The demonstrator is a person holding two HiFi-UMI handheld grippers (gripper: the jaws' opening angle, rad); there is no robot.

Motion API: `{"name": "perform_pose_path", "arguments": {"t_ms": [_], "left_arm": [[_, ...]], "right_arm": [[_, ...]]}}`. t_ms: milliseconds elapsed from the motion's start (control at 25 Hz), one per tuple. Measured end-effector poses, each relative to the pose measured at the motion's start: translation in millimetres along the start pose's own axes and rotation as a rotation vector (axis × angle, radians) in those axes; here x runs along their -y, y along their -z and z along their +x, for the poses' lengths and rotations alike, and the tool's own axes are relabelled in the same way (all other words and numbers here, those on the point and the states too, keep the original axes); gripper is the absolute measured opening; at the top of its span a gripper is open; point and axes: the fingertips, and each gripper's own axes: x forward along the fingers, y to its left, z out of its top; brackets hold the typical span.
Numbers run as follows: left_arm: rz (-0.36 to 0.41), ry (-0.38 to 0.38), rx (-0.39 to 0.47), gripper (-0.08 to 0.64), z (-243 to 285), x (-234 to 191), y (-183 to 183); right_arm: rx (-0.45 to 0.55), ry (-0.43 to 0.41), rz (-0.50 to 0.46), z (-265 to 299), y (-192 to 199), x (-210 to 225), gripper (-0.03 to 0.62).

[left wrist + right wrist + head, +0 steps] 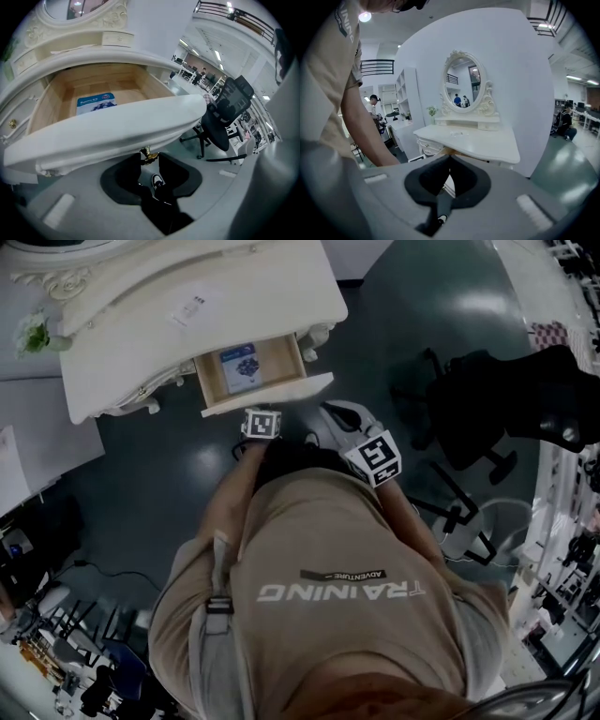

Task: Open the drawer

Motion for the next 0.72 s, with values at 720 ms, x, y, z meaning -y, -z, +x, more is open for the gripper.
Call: {"name": "perform_pose_path", "arguments": {"t_ms": [720], "left_arm": [[-0.106, -0.140, 0.026, 0.130, 5.0, 17.7, 9.7]], "right_arm": [[-0.026, -0.154, -0.006, -52.9, 48.7, 25.7, 0.003]]}}
